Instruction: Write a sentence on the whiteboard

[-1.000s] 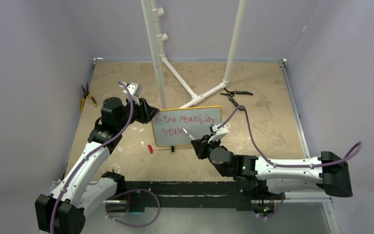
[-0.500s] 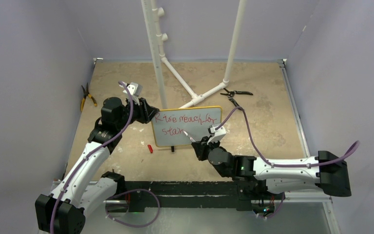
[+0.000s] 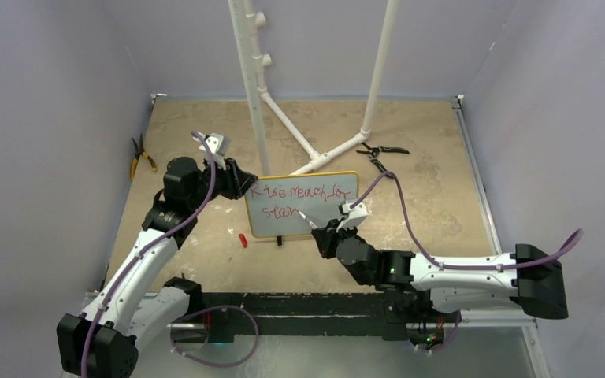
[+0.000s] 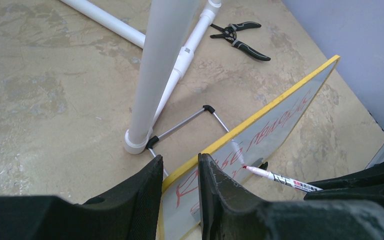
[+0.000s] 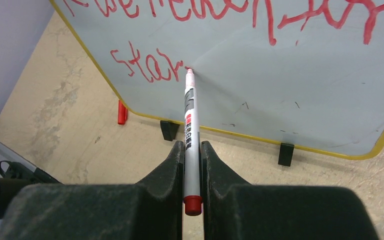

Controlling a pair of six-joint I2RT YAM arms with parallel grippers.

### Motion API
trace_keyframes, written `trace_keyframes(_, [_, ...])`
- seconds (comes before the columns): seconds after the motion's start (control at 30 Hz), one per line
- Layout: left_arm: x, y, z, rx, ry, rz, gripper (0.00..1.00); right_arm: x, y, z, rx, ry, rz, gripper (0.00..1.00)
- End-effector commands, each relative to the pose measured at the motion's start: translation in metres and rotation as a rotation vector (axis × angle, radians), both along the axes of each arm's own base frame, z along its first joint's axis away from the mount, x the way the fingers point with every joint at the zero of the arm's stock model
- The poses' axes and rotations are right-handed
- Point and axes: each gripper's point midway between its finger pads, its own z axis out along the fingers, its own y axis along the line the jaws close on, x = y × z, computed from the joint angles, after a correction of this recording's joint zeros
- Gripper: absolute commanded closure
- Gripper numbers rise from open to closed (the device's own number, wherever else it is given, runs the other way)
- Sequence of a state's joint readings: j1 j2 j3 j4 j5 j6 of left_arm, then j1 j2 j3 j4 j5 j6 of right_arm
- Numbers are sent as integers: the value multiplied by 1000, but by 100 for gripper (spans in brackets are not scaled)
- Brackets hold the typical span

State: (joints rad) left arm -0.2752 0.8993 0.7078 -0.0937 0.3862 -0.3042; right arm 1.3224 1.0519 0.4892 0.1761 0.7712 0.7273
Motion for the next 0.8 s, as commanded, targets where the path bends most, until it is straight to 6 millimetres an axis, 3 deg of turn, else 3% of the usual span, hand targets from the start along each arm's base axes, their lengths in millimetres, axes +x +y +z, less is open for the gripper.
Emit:
trace_keyframes(0.0, [-2,-3,-4,-16,19,-14,70,12,-18,11,13,-12,-108,100])
trace_keyframes(0.23, [-2,-3,-3,-16,17,-14,70,12,-21,12,19,-5,-119,100])
trace_keyframes(0.4, [-2,-3,-4,-14,17,-12,70,15,-23,27,34,-43,-124,100])
trace_keyframes(0.77, [-2,-2,-4,-10,18,-8,70,13,-5,52,57,-112,-34,100])
